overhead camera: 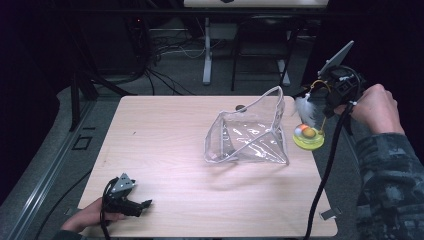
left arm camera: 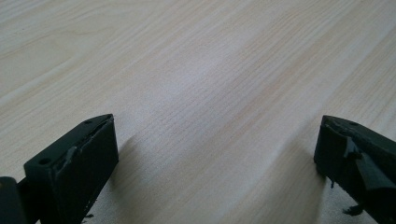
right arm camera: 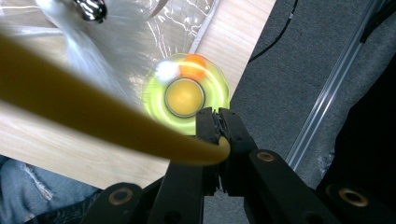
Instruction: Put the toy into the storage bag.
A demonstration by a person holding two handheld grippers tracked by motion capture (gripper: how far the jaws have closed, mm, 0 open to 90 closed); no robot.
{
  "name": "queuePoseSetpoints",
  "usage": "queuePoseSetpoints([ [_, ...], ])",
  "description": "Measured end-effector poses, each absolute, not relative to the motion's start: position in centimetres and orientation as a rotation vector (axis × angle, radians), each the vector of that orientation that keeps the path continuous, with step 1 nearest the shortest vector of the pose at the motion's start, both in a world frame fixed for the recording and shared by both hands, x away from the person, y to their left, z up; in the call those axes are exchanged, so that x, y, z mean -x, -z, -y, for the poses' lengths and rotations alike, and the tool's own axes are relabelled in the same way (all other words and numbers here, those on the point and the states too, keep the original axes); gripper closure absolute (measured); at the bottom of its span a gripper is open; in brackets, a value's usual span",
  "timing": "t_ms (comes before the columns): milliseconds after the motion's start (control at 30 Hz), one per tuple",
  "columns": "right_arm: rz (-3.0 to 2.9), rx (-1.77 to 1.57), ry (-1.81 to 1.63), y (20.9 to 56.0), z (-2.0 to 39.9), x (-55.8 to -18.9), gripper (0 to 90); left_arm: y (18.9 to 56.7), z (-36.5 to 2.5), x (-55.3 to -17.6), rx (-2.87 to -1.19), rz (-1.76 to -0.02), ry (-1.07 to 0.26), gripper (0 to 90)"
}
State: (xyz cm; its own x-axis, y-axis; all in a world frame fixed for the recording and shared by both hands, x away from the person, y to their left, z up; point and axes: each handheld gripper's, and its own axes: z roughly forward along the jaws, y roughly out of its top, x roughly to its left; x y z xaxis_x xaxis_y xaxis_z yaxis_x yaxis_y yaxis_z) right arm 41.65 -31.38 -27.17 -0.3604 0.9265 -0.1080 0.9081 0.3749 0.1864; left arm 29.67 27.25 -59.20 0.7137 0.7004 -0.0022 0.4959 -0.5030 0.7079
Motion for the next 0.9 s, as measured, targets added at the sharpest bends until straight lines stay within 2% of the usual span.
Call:
queuePoseSetpoints([
  [900, -2.396, -1.609, -0.116, 22.7, 30.2, -43.1, 87.4, 59.2, -27.2, -29.7, -2.208, -0.905, -0.372, 0.0],
])
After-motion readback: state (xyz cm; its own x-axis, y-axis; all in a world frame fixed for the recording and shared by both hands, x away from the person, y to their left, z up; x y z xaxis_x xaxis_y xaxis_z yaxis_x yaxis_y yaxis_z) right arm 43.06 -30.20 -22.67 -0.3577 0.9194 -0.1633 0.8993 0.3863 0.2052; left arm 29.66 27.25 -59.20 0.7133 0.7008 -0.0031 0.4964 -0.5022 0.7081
